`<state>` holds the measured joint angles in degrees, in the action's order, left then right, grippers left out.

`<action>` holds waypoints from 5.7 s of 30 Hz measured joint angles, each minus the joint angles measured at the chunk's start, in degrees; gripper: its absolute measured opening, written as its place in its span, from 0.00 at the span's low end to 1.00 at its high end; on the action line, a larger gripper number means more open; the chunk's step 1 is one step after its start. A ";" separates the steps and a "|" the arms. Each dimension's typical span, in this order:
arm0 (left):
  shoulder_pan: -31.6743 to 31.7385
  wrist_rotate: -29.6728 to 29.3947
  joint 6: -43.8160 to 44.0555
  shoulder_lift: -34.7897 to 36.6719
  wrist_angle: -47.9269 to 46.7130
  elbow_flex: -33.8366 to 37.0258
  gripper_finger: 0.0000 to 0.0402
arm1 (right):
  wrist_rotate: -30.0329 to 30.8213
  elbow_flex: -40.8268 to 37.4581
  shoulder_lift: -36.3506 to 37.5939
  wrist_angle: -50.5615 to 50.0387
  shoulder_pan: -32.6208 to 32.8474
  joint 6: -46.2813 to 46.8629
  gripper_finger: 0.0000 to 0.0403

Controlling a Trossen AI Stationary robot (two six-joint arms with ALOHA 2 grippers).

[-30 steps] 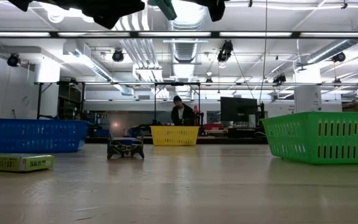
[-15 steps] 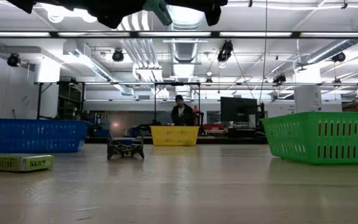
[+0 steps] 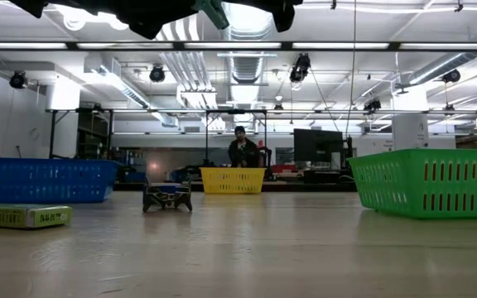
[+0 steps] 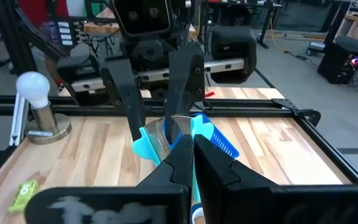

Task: Pick and place Stapler, Stapler remover, tape
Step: Put the blue staple remover into the blue bin, then put the black staple remover into the blue bin

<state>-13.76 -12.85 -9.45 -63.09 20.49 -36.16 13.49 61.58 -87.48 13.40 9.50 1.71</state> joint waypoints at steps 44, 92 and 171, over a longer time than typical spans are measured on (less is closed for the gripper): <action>-0.17 -9.40 9.75 12.21 -27.39 -0.07 0.01 | 0.48 -1.09 0.11 -1.17 0.00 2.41 0.32; 2.19 -20.39 62.74 6.08 -66.06 -2.88 0.15 | 4.27 -3.37 -0.75 -0.72 -0.42 3.59 0.26; 0.81 -20.86 29.64 5.79 -33.84 -6.44 0.14 | -14.78 21.27 -33.63 -27.95 -2.54 30.92 0.10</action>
<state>-12.95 -33.71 20.18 -57.31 -13.35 -42.60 -1.29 82.85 -121.11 -14.55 6.96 32.64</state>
